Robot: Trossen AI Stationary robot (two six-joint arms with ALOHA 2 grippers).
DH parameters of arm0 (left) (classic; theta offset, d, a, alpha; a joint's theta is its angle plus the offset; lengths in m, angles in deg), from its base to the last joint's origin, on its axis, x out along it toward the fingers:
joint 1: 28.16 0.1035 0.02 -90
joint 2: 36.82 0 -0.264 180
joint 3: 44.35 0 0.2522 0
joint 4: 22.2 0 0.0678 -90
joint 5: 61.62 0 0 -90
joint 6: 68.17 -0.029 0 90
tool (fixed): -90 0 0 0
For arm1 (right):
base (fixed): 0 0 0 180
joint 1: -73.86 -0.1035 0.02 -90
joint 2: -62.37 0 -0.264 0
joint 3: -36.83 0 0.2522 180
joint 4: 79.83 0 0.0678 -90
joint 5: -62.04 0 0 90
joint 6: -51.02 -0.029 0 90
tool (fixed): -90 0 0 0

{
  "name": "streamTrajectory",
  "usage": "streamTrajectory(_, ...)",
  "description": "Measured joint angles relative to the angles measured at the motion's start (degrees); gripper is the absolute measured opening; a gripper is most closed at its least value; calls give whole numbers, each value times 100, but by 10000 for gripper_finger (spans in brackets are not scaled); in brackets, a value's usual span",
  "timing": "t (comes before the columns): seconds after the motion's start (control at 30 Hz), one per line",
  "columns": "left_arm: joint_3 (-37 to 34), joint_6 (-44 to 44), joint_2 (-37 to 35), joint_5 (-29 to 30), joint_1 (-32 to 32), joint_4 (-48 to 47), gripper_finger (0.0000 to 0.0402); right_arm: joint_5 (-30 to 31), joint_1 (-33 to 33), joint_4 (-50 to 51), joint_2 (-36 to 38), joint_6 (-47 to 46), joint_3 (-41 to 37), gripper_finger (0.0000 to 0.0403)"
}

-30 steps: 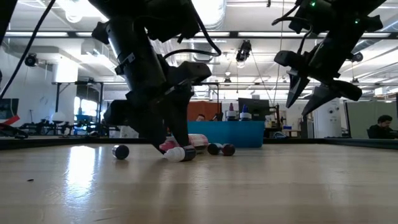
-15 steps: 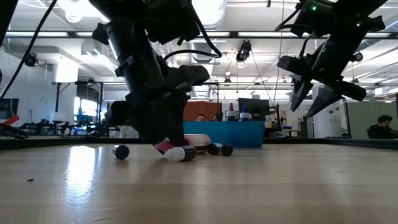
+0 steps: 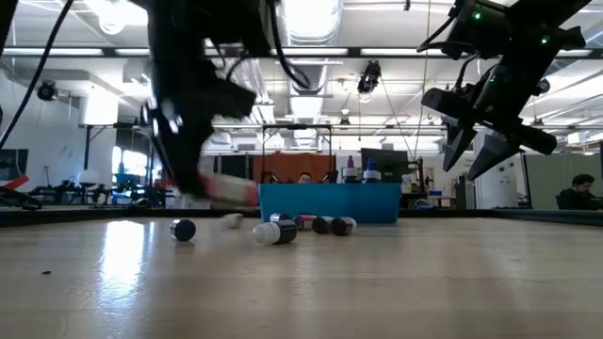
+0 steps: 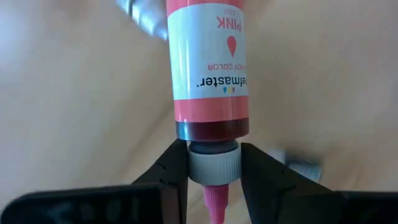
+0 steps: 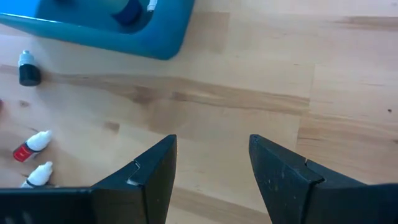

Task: Pick & Place food coloring
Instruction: Put the large pink food coloring bottle into the blue bin

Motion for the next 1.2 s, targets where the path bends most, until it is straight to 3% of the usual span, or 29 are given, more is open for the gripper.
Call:
streamTrajectory(0.13,369,-1117,-424,-377,258,-1206,78,-22,0,-5,1,63,-2,194)
streamTrajectory(0.33,643,-2153,-734,-2686,1079,-1989,99,-489,4,-38,0,-3,-6,192)
streamTrajectory(0.5,650,-2711,-506,-2976,1446,-3313,99,-1173,0,-39,0,-192,-7,181)
streamTrajectory(0.67,356,-3036,-252,-3968,1498,-3583,93,-1679,0,-37,0,-501,-7,167)
streamTrajectory(0.87,-40,-3087,262,-3700,1267,-3603,93,-1810,0,-34,0,-782,-7,154)
streamTrajectory(1.2,-450,-3123,569,-3742,1081,-3627,93,-1815,0,-39,0,-948,-7,148)
